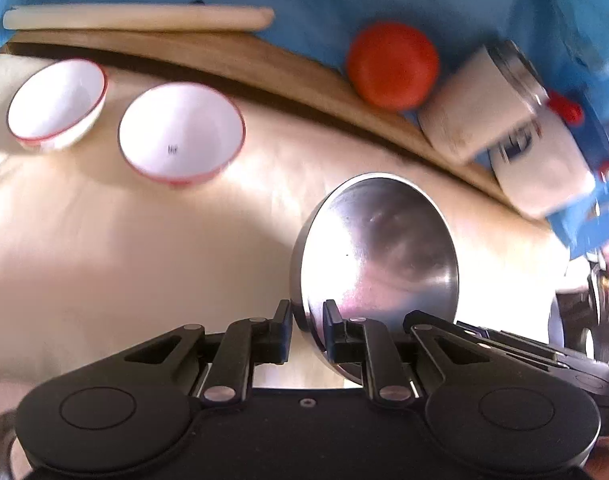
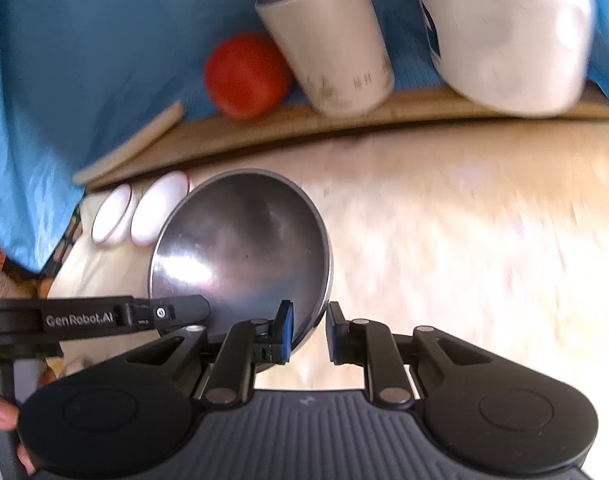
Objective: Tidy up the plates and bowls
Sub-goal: 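Lift the steel bowl with both tools and carry it over the stacked plates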
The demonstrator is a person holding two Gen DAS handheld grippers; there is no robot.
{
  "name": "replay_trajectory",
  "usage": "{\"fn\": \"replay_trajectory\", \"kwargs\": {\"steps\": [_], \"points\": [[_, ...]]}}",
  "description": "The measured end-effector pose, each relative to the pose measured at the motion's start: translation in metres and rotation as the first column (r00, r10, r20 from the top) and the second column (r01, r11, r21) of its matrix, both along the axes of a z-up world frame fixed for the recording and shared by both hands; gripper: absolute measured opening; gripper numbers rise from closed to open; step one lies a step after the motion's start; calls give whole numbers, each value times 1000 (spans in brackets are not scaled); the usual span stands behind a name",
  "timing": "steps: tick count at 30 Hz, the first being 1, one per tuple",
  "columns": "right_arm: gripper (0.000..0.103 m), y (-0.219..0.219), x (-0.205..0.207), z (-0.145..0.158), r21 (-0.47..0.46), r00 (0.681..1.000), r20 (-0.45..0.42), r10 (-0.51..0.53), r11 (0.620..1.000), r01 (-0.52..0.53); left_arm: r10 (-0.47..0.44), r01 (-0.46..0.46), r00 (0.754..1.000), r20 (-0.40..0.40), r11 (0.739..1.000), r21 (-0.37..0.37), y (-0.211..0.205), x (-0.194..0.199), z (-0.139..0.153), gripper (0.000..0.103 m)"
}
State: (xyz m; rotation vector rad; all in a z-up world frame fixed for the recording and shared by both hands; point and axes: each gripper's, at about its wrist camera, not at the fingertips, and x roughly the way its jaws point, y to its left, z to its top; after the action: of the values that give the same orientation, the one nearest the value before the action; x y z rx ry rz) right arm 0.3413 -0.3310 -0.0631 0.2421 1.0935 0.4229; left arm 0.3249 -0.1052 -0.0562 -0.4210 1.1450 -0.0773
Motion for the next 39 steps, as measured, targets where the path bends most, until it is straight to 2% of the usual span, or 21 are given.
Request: {"fn": "replay_trajectory", "kwargs": {"steps": [8,16,27,30,33,35,39], "points": [[19,-5,-41,3,7,997,-68,31,1000,-31,-79,76,991,-107,997,-26,2,-35,-5,17],[20,1,-52,4,10,992,-115,44,999,-43,-118,121,980,-160,993,9,2,-53,-9,17],[21,0,-55,-1,25,991,-132,19,1000,-16,-99,103,982,-163,995,17,8,-50,-16,17],[25,-2,-55,0,23,991,-129,20,1000,-17,-101,106,983,-157,994,23,10,-51,-15,21],[32,-2,-54,2,13,993,-116,16,1000,-15,-91,98,986,-142,995,37,15,-51,-11,23],[35,-3,-53,4,13,994,-111,10,1000,-9,-80,86,989,-128,995,42,20,-50,-8,30],[50,-5,-49,9,3,996,-91,-1,1000,1,-40,45,994,-103,998,48,33,-50,0,39]]}}
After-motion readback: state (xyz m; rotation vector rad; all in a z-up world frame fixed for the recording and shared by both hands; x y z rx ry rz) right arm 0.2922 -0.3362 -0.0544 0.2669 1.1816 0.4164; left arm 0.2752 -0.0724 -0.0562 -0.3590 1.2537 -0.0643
